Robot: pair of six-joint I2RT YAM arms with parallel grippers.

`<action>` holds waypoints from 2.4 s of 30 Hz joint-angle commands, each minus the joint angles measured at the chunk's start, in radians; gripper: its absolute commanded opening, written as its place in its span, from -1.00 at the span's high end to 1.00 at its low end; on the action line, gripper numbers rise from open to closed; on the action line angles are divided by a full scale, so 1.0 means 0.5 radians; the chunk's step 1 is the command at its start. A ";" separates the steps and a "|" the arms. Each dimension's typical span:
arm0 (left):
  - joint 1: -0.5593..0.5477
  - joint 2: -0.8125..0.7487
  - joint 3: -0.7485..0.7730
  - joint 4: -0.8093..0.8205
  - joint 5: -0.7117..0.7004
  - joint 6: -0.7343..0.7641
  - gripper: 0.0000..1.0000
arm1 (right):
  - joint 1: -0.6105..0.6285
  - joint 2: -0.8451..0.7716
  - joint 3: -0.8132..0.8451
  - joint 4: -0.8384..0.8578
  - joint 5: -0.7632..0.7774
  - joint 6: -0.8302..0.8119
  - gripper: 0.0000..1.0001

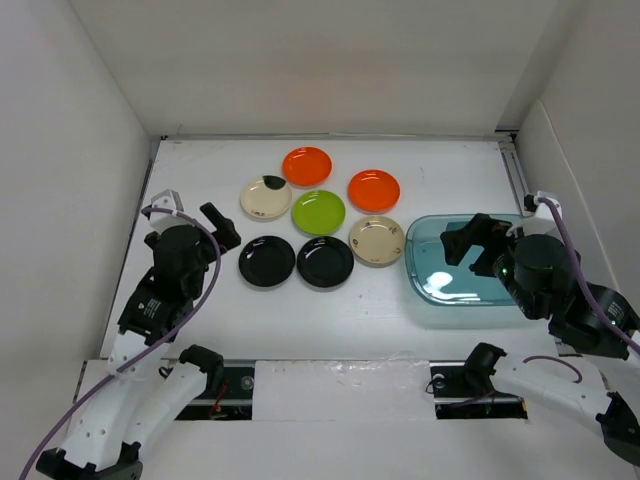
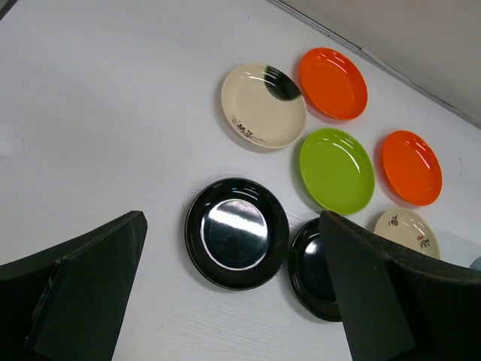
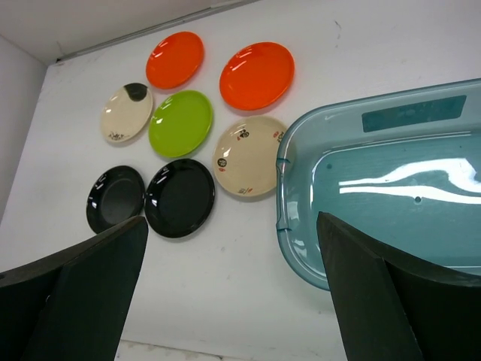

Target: Place the plates into the plastic bin on the countertop

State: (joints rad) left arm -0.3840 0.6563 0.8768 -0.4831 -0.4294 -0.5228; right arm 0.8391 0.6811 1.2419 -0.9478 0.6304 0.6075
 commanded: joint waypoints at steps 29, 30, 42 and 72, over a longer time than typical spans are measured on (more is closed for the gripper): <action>0.010 0.297 -0.901 0.374 0.466 -1.197 -0.91 | 0.003 -0.233 -0.217 0.245 -0.524 -0.089 -1.00; 0.010 0.325 -0.919 0.395 0.445 -1.221 -0.88 | 0.003 -0.233 -0.195 0.245 -0.524 -0.089 -1.00; 0.010 0.923 -0.864 0.586 0.260 -1.396 -0.04 | 0.003 -0.319 -0.241 0.303 -0.601 -0.107 -1.00; -0.079 0.350 -0.337 0.714 0.769 -0.541 1.00 | 0.003 0.229 -0.566 1.232 -1.153 -0.126 -1.00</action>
State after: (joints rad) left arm -0.4179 0.7887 0.6441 -0.2592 -0.2459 -0.9775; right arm 0.8391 0.7372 0.9756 -0.5449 0.1436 0.5499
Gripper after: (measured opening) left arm 0.039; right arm 0.999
